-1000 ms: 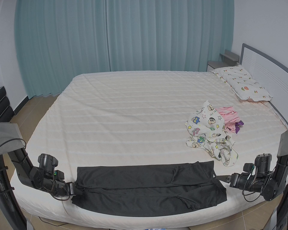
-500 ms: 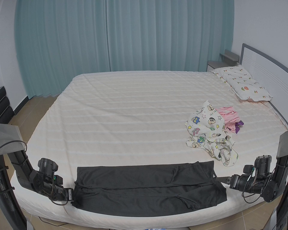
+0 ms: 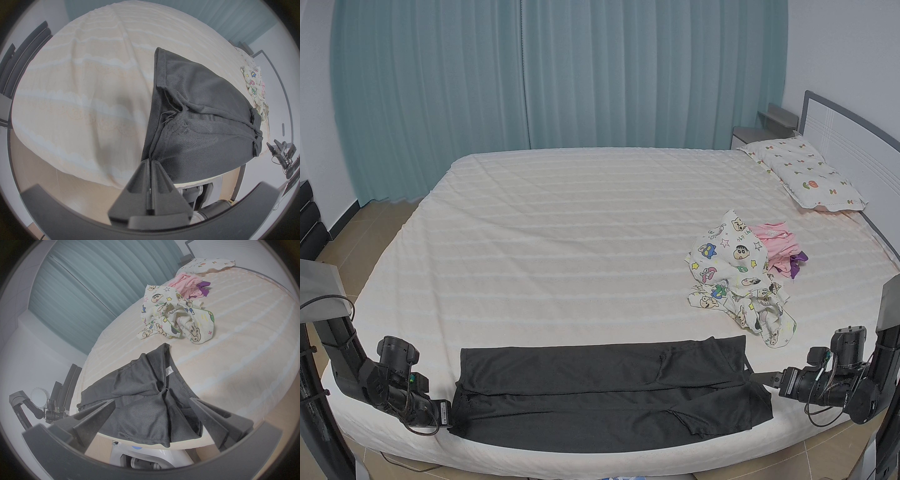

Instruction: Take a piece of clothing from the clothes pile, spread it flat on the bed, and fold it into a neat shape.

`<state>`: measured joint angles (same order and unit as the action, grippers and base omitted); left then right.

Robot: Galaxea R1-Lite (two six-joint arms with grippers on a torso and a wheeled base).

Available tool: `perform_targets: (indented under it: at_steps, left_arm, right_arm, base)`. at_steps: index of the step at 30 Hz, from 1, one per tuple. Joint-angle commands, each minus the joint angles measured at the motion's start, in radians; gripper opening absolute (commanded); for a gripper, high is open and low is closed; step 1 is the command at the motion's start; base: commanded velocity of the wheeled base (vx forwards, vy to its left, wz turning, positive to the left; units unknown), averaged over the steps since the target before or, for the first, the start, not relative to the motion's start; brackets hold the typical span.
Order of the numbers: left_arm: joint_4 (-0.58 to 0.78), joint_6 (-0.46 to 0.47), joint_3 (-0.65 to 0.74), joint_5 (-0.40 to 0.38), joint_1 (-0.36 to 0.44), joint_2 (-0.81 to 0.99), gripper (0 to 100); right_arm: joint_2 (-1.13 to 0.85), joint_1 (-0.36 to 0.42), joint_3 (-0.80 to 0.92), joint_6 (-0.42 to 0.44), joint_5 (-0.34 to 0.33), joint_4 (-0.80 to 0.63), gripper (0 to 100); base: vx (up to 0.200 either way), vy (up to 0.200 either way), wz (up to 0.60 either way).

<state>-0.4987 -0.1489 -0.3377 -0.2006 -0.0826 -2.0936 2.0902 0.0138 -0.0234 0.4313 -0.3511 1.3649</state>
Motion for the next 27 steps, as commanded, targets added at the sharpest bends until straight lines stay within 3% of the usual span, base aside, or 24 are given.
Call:
perform_targets:
  at_steps: [1,10,14,22,27]
  left_arm:
    - [-0.001,-0.001,0.005,0.0,-0.005,0.003,100]
    - [0.0,-0.047,-0.026,-0.013,-0.051,0.104,100]
    - [0.011,-0.247,-0.132,-0.013,-0.036,0.127,100]
    - [0.109,-0.567,-0.3,-0.014,0.147,0.116,100]
    - [0.103,-0.624,-0.333,-0.005,0.208,0.04,100]
  right_arm:
    - [0.002,-0.002,-0.001,0.003,0.0,0.0,100]
    - [0.002,-0.003,-0.01,0.003,0.0,0.002,100]
    - [0.004,0.002,-0.02,0.003,-0.002,0.002,100]
    - [0.037,0.021,-0.036,0.004,-0.002,0.014,100]
    - [0.076,0.023,-0.027,0.009,0.0,0.071,100]
  base:
    - [0.0,0.0,0.0]
    - [0.0,0.0,0.0]
    - [0.0,0.0,0.0]
    - [0.0,0.0,0.0]
    - [0.0,0.0,0.0]
